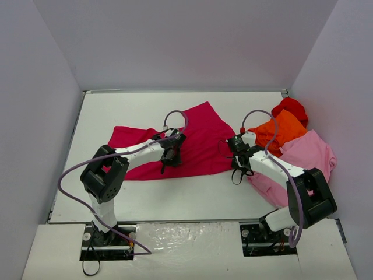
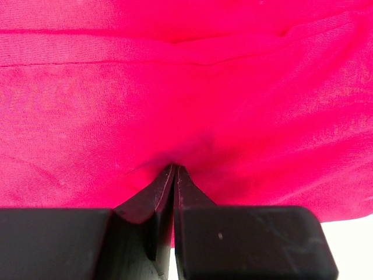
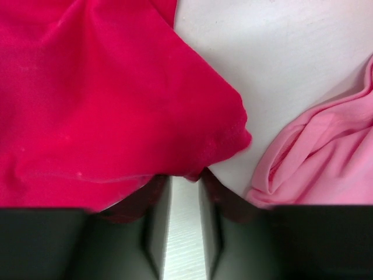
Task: Fold and stack the t-shirts
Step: Fold the flattened tshirt in 1/3 of the way
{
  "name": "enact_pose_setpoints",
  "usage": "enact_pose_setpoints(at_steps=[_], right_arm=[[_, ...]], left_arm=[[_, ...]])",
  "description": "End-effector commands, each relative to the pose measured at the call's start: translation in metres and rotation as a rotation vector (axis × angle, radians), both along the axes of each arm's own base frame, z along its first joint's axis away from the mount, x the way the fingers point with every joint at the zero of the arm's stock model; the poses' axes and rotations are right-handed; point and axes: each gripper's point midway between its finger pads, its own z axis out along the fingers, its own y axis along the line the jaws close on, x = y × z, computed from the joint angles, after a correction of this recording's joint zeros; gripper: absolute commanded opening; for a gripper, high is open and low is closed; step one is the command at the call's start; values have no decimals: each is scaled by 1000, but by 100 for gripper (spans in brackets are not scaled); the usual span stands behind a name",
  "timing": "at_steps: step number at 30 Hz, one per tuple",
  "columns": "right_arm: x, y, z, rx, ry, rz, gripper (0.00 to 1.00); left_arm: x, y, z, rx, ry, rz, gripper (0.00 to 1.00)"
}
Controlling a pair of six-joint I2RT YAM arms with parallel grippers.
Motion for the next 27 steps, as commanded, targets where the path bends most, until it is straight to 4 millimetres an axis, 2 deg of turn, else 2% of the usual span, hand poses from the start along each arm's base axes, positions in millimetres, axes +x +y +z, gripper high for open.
enact_pose_setpoints(at_steps=[1, 2, 12, 21, 27], right_arm=[[13, -5, 9, -41, -53, -25, 9], [13, -6, 10, -46, -54, -21, 0], [-13, -26, 13, -130, 25, -21, 0], [-31, -24, 17, -128, 80, -28, 0], [-43, -15, 31, -150, 68, -63, 0]], left_arm=[[-11, 13, 9, 49, 18, -14, 0], [-11, 14, 10, 52, 18, -15, 0], [-14, 19, 8, 66, 16, -12, 0], [-17, 25, 11, 79, 12, -14, 0], [-18, 30, 12, 99, 10, -14, 0]])
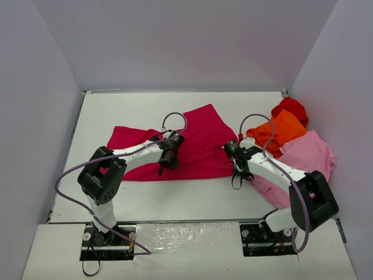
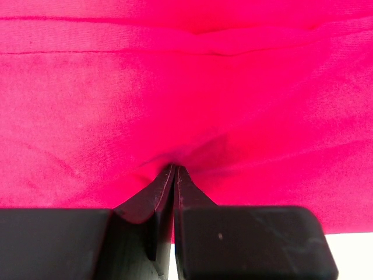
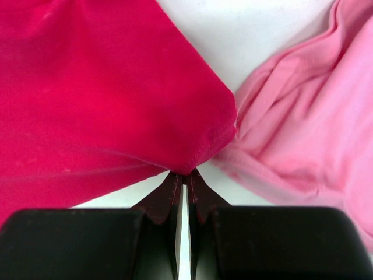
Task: Fold and stack the t-shirts
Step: Fold the flattened tshirt in 1/3 of the way, then grap the side of the flattened tshirt furthest away from the robot with both arms
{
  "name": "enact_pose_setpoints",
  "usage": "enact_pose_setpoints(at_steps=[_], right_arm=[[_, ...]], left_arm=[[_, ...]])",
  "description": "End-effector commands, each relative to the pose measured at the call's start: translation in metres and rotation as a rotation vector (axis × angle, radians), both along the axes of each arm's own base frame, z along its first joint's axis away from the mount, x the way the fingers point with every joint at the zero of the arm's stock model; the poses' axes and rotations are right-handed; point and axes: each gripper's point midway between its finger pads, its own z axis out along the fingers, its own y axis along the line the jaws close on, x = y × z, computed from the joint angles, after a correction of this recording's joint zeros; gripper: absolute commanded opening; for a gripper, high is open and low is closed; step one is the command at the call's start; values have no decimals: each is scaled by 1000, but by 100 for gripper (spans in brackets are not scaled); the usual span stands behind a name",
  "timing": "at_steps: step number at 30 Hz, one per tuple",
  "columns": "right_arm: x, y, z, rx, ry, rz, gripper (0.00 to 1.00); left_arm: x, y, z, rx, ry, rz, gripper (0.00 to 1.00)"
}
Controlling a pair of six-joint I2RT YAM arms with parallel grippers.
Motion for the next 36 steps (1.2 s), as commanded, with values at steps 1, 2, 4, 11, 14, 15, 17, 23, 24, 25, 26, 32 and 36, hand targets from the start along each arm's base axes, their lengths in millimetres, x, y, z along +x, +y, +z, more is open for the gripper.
enact_pose_setpoints(at_steps=[1, 2, 4, 11, 14, 15, 17, 23, 24, 25, 26, 32, 36], right_arm=[[-7, 0, 28, -15, -38, -81, 0], [-11, 8, 29, 22, -29, -72, 0], [-19, 20, 28, 63, -15, -53, 0], [-53, 20, 33, 78, -5, -65, 30], [-48, 15, 54, 80, -104, -99, 52], [-44, 14, 61, 81, -138, -110, 57], [-36, 11, 76, 71, -200, -126, 62], [23, 46, 91, 121, -342, -14, 22], [41, 57, 88, 146, -355, 19, 7], [54, 63, 84, 160, -348, 20, 0], [64, 74, 78, 174, -330, 49, 0], [144, 110, 25, 182, -242, 142, 0], [158, 100, -1, 131, -208, 126, 0]], left_arm=[[-7, 16, 13, 57, -6, -12, 0], [-7, 15, 13, 55, -8, -12, 0], [-5, 15, 13, 52, -10, -11, 0], [-5, 13, 14, 48, -12, -19, 0], [-5, 14, 14, 51, -14, -18, 0], [-5, 14, 14, 50, -14, -18, 0], [-6, 13, 13, 48, -10, -20, 0], [-7, 13, 12, 50, -8, -18, 0], [-7, 13, 12, 49, -6, -17, 0], [-7, 13, 12, 49, -5, -18, 0], [-7, 14, 13, 51, -3, -17, 0], [-8, 19, 25, 61, -18, -8, 0], [-9, 24, 29, 78, -20, -7, 0]])
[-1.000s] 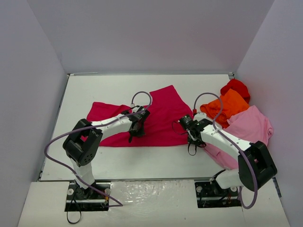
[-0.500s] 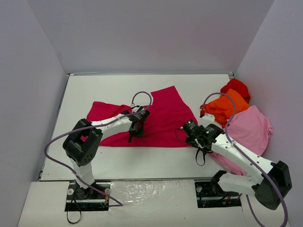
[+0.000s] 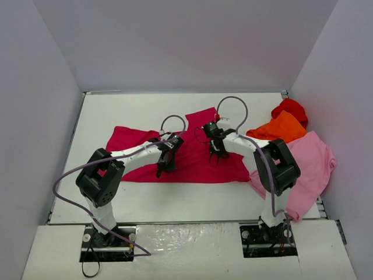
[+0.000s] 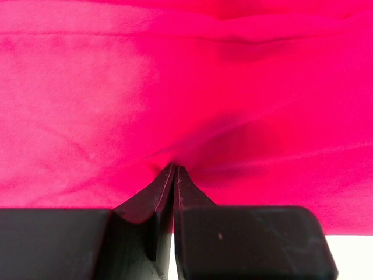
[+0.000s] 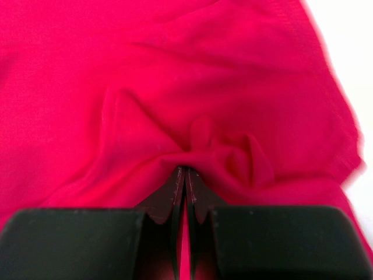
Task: Fold and stack the t-shirts
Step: Grap the side of the flattened tshirt furthest away from the robot with both arms
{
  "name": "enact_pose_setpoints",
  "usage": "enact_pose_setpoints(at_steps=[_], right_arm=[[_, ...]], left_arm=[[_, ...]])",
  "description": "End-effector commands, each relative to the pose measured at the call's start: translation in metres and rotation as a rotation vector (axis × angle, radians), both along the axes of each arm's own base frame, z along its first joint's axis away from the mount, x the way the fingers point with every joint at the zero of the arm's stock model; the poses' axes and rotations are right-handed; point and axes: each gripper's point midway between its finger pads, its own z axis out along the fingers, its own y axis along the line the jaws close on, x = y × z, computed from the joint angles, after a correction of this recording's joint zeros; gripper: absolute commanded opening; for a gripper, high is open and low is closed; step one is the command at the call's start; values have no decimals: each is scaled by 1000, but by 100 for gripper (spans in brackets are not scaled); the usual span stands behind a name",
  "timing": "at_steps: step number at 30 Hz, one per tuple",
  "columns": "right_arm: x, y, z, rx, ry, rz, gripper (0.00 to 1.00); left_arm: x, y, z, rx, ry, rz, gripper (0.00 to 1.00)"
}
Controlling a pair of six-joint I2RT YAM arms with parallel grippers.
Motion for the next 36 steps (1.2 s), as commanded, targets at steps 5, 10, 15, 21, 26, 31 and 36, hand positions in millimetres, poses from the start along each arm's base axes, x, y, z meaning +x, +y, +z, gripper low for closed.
enact_pose_setpoints(at_steps=[5, 10, 15, 21, 26, 31, 36], right_arm=[[29, -10, -18, -33, -14, 18, 0], [23, -30, -24, -73, 7, -18, 0], [10, -48, -25, -100, 19, -43, 0], [18, -37, -5, -31, -39, -28, 23], [55, -21, 51, 68, -185, -31, 54], [95, -13, 93, 105, -271, 13, 64], [141, -4, 93, 116, -272, 76, 64]], left_arm=[[0, 11, 24, 23, -40, 0, 0], [-3, 16, 22, 35, -34, -3, 0], [-5, 23, 17, 43, -26, 10, 0], [-7, 23, 11, 34, -24, 21, 0], [8, 27, 50, 30, -129, 37, 0], [31, 35, 119, 49, -265, 38, 0], [57, 51, 153, 91, -328, 51, 0]])
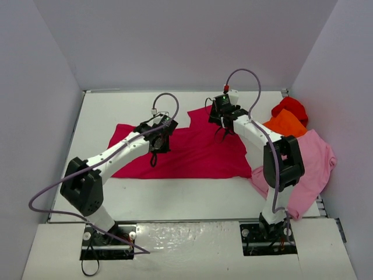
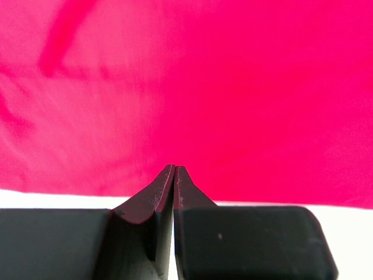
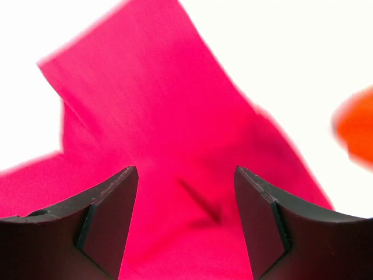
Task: Fold and stack the t-shirts
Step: Grap the side of the flattened tshirt furthest away from the robot with both arms
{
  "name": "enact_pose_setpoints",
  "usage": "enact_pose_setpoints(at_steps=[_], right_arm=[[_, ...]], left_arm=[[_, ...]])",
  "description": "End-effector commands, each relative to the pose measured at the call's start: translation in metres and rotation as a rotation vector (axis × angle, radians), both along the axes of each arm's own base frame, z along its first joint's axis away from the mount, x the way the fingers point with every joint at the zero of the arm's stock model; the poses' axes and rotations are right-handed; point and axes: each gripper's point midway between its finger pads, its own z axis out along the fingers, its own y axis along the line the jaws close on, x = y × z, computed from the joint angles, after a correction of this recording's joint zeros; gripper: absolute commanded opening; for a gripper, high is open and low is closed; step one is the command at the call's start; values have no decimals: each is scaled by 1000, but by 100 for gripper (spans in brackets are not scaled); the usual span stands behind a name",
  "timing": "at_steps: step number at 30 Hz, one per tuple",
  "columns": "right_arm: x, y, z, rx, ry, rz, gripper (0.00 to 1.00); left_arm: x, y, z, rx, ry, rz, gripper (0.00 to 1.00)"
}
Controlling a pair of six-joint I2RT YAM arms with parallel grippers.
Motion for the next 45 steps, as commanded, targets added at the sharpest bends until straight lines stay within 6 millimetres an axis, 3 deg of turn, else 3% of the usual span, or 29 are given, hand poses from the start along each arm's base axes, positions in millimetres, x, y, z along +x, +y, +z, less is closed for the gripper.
enact_pose_setpoints(at_steps=[1, 6, 8, 16, 25, 31, 37, 45], right_arm=[[53, 11, 11, 20, -46, 78, 65], [92, 30, -4, 40, -45, 157, 66], [98, 38, -17, 53, -26, 191, 67], [119, 50, -19, 54, -52, 241, 69], [128, 71, -14, 15, -86, 321, 69], [135, 84, -39, 18, -64, 375, 70], [140, 93, -48, -28, -72, 407, 72], [141, 78, -70, -113, -43, 379, 72]], left_arm=[[31, 35, 53, 64, -117, 49, 0], [55, 66, 44, 74, -92, 120, 0], [62, 74, 41, 67, -91, 143, 0], [81, 119, 35, 93, -101, 248, 0], [93, 118, 10, 52, -75, 253, 0], [94, 114, -5, 46, -48, 244, 0], [99, 114, -12, 56, -48, 240, 0], [102, 114, -22, 67, -40, 235, 0]])
